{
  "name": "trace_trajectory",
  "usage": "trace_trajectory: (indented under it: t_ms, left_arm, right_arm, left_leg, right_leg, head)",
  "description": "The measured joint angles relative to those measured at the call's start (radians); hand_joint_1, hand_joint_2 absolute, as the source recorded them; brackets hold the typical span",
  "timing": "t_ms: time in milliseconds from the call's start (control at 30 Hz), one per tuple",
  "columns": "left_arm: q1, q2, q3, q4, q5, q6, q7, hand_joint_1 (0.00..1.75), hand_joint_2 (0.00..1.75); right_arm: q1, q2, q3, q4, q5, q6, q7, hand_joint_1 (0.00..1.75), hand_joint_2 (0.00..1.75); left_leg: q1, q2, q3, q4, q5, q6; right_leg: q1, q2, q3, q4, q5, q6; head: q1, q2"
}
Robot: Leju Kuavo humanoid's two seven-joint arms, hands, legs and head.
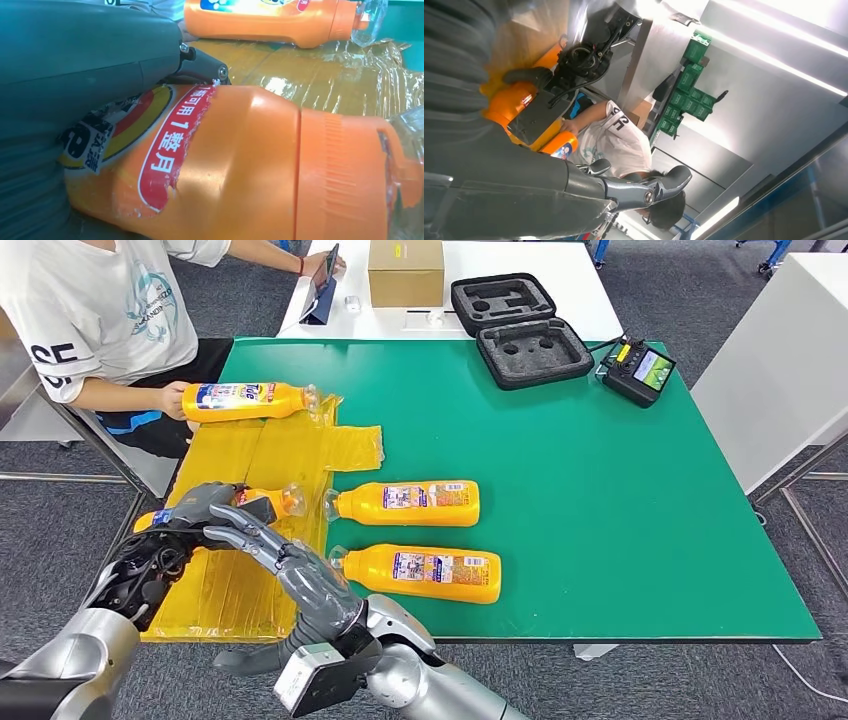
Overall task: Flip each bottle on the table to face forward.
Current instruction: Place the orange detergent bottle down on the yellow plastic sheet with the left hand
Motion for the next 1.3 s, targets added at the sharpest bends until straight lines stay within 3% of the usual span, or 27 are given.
trace_trajectory:
  t_ms: [33, 67, 167, 200, 333, 633, 967, 1167, 1233, 1300]
  left_arm:
    - [-0.002, 0.000, -0.002, 0.003, 0.000, 0.000, 0.000, 1.52, 1.75]
    - [-0.004, 0.001, -0.004, 0.006, 0.000, 0.000, 0.000, 1.21, 1.75]
    - [-0.010, 0.002, -0.009, 0.014, 0.001, 0.000, 0.001, 0.07, 1.75]
    - [-0.011, 0.002, -0.010, 0.017, 0.002, -0.002, 0.001, 0.00, 1.75]
    - [-0.013, 0.000, -0.019, 0.031, 0.011, -0.022, 0.007, 0.00, 0.00]
    - [-0.020, -0.003, -0.055, 0.058, 0.004, -0.022, 0.027, 0.00, 0.00]
    - [-0.047, -0.005, -0.055, 0.083, 0.082, -0.115, 0.037, 0.00, 0.00]
    - [-0.064, -0.011, 0.027, 0.091, 0.309, -0.275, 0.003, 0.00, 0.00]
    - [-0.063, -0.015, 0.060, 0.091, 0.368, -0.291, -0.009, 0.00, 0.00]
    - [-0.056, -0.020, 0.099, 0.087, 0.432, -0.242, -0.042, 0.00, 0.00]
  right_arm:
    - [0.000, 0.000, 0.000, 0.000, 0.000, 0.000, 0.000, 0.00, 1.75]
    - [0.000, 0.000, 0.000, 0.000, 0.000, 0.000, 0.000, 0.00, 1.75]
    - [0.000, 0.001, 0.000, 0.001, 0.000, 0.000, 0.000, 0.00, 1.75]
    - [0.000, 0.001, 0.000, 0.002, 0.000, 0.000, 0.000, 0.00, 1.75]
    - [-0.001, 0.001, 0.000, 0.005, 0.005, 0.000, 0.008, 0.00, 1.75]
    - [-0.006, 0.001, 0.000, 0.016, 0.005, 0.002, 0.020, 0.00, 1.75]
    - [-0.006, 0.001, -0.001, 0.016, 0.020, 0.006, 0.035, 0.00, 1.75]
    - [-0.006, 0.001, -0.002, 0.020, 0.028, 0.002, 0.048, 0.00, 1.75]
    - [-0.005, 0.001, -0.002, 0.022, 0.030, 0.003, 0.049, 0.00, 1.75]
    - [-0.004, 0.001, -0.002, 0.022, 0.033, 0.003, 0.050, 0.00, 1.75]
  left_leg:
    - [0.000, 0.000, 0.000, 0.000, 0.000, 0.000]
    - [0.000, 0.000, 0.000, 0.000, 0.000, 0.000]
    - [0.000, 0.000, 0.000, 0.000, 0.000, 0.000]
    - [0.000, 0.000, 0.000, 0.000, 0.000, 0.000]
    - [0.000, 0.000, 0.000, 0.000, 0.000, 0.000]
    - [0.000, 0.000, 0.000, 0.000, 0.000, 0.000]
    - [0.000, 0.000, 0.001, 0.000, 0.000, 0.000]
    - [0.000, 0.000, 0.002, 0.000, 0.000, 0.000]
    - [0.000, 0.000, 0.002, 0.000, 0.000, 0.000]
    - [0.000, 0.000, 0.002, 0.000, 0.000, 0.000]
  right_leg:
    - [0.000, 0.000, 0.000, 0.000, 0.000, 0.000]
    - [0.000, 0.000, 0.000, 0.000, 0.000, 0.000]
    - [0.000, 0.000, 0.000, 0.000, 0.000, 0.000]
    - [0.000, 0.000, 0.000, 0.000, 0.000, 0.000]
    - [0.000, 0.000, 0.000, 0.000, 0.000, 0.000]
    - [0.000, 0.000, 0.000, 0.000, 0.000, 0.000]
    - [0.000, 0.000, 0.001, 0.000, 0.000, 0.000]
    - [0.000, 0.000, 0.002, 0.000, 0.000, 0.000]
    - [0.000, 0.000, 0.002, 0.000, 0.000, 0.000]
    - [0.000, 0.000, 0.002, 0.000, 0.000, 0.000]
  head:
    - [0.000, 0.000]
    - [0.000, 0.000]
    - [0.000, 0.000]
    - [0.000, 0.000]
    - [0.000, 0.000]
    - [0.000, 0.000]
    - [0.000, 0.000]
    - [0.000, 0.000]
    - [0.000, 0.000]
    - [0.000, 0.000]
